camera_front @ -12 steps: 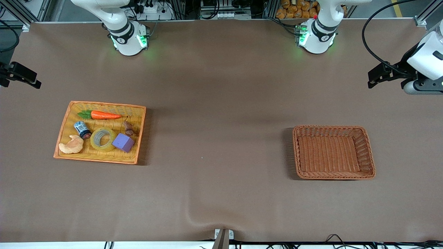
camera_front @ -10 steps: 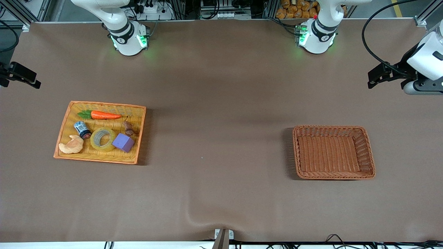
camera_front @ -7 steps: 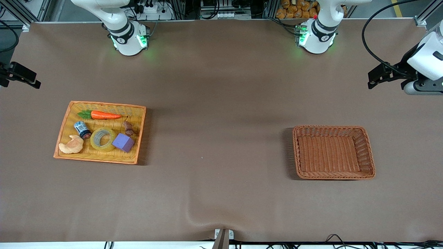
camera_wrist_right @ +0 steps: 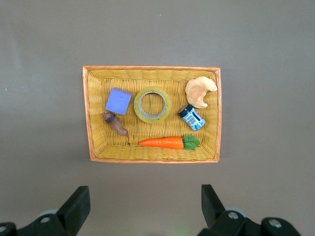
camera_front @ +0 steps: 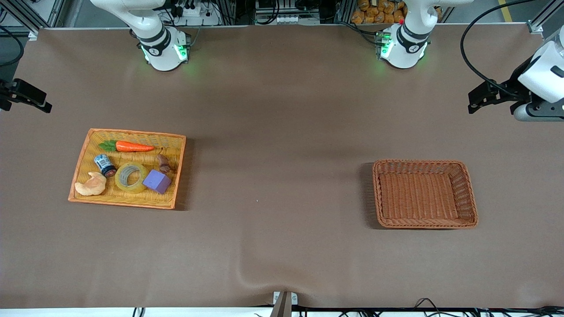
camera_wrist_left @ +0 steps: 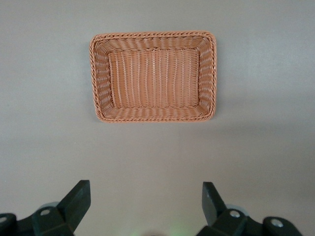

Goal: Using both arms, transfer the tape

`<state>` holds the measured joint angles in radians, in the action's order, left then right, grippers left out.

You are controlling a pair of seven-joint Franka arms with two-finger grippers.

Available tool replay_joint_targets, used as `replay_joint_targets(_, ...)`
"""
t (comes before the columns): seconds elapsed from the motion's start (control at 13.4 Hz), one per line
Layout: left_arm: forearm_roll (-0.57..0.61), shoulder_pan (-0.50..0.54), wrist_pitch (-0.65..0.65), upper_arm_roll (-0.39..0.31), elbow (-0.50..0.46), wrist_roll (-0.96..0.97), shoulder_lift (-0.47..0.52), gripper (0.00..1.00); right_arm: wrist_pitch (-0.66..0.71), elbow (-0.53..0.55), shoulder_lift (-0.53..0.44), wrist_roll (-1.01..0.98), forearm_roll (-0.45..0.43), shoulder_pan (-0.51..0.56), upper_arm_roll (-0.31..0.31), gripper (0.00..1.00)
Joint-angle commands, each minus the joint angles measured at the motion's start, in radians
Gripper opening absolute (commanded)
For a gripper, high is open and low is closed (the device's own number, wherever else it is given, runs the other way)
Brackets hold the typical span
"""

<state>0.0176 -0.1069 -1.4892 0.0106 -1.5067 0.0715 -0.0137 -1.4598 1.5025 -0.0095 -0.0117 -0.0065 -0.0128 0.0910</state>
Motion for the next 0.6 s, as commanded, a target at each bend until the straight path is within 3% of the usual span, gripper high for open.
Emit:
replay_joint_targets(0.0, -0.011, 0.003, -0.013, -0.001, -0.007, -0.009, 0.006, 1.0, 0.019, -0.034, 0.017, 0.009, -0.009, 0.008, -0.007, 1.0)
replay_joint_targets(0.52, -0.005, 0.003, -0.019, -0.001, -0.009, -0.038, 0.008, 1.0, 0.015, -0.033, 0.017, 0.009, -0.009, 0.01, -0.007, 1.0)
